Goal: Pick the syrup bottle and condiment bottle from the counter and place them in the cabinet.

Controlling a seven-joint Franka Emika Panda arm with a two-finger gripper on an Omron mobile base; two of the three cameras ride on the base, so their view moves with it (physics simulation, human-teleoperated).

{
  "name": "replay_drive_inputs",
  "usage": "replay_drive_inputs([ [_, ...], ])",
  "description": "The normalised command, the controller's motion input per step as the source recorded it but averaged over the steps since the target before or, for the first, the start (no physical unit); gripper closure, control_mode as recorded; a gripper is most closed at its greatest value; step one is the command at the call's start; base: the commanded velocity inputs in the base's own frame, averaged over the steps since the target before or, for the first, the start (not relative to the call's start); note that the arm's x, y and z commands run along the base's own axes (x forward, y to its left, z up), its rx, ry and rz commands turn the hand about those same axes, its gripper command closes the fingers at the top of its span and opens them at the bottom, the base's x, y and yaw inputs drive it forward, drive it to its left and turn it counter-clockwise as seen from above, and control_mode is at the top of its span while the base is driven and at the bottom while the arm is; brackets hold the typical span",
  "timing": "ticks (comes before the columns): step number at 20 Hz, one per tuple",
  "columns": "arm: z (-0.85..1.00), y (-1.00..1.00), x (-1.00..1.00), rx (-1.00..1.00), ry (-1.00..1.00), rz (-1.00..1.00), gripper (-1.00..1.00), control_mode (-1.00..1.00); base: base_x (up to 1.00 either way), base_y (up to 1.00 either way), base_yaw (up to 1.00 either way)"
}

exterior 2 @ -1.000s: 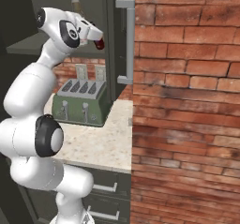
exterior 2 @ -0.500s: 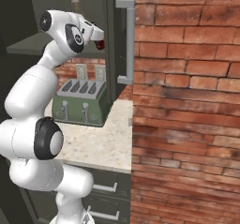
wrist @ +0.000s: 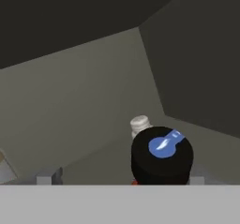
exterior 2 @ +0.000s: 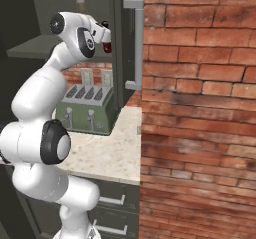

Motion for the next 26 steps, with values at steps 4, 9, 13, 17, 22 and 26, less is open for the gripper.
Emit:
replay_drive_inputs([
  [4, 0.0, 0.0, 0.09, 0.0, 0.0, 0.03, -1.0, -1.0, 0.0, 0.0, 0.0],
  [9, 0.0, 0.0, 0.0, 0.0, -0.01, 0.05, -1.0, -1.0, 0.0, 0.0, 0.0],
  [13, 0.0, 0.03, 0.0, 0.0, -0.01, 0.06, -1.0, -1.0, 0.0, 0.0, 0.0],
  [17, 0.0, 0.04, 0.0, -0.01, 0.0, 0.06, -1.0, -1.0, 0.0, 0.0, 0.0],
  [22, 0.0, 0.06, 0.05, 0.0, 0.0, 0.06, -1.0, -1.0, 0.0, 0.0, 0.0],
  [26, 0.0, 0.06, 0.04, 0.0, -0.01, 0.06, -1.0, -1.0, 0.0, 0.0, 0.0],
])
